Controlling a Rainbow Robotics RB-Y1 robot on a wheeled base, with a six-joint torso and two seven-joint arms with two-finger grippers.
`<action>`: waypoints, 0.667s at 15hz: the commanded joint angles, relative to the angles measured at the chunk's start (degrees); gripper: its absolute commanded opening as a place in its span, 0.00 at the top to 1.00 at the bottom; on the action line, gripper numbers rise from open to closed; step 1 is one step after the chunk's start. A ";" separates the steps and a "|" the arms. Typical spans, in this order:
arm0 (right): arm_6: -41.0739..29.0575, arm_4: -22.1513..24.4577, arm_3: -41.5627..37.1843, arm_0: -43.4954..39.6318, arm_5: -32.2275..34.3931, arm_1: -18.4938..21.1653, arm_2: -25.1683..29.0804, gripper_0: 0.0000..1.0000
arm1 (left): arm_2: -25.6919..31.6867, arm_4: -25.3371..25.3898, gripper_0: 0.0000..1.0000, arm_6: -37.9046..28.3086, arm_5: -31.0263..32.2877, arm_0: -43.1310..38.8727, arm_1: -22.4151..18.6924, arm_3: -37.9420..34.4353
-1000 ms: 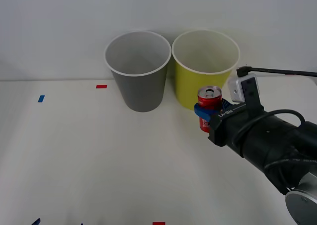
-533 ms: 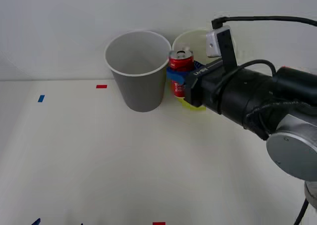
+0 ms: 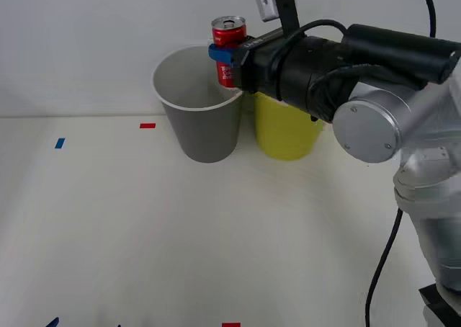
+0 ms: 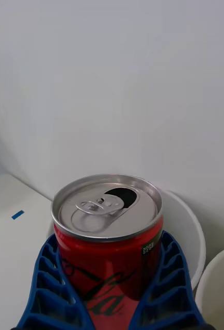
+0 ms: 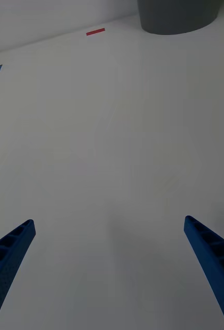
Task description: Put cans in the gray bin and PET bottles in the light green bin.
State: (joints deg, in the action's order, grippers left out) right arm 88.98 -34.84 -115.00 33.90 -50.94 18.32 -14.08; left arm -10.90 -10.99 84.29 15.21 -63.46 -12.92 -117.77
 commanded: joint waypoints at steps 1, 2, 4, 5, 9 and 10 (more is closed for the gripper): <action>0.14 0.92 10.76 5.21 10.86 -2.85 -3.58 0.97 | 0.00 0.00 0.00 0.00 0.00 0.00 0.00 -0.01; 0.23 1.36 13.67 6.70 13.24 -3.29 -4.64 0.96 | 0.00 0.00 0.00 0.00 0.00 0.00 0.00 -0.01; 0.05 2.41 17.18 8.28 16.23 -3.82 -5.96 0.96 | 0.00 0.00 0.00 0.00 0.00 0.00 0.00 -0.01; -0.12 3.03 19.11 9.25 17.10 -4.34 -6.66 0.96 | 0.00 0.00 0.00 0.00 0.00 0.00 0.00 -0.01; -0.03 4.79 26.58 12.06 22.38 -5.93 -7.98 0.97 | 0.00 0.00 0.00 0.00 0.00 0.00 0.00 -0.01; -0.03 5.40 27.55 12.42 22.64 -6.10 -7.98 0.97 | 0.00 0.00 0.00 0.00 0.00 0.00 0.00 -0.01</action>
State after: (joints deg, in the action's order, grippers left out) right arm 88.86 -30.18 -88.63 45.83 -28.87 12.53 -22.02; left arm -10.90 -10.99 84.29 15.21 -63.46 -12.92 -117.77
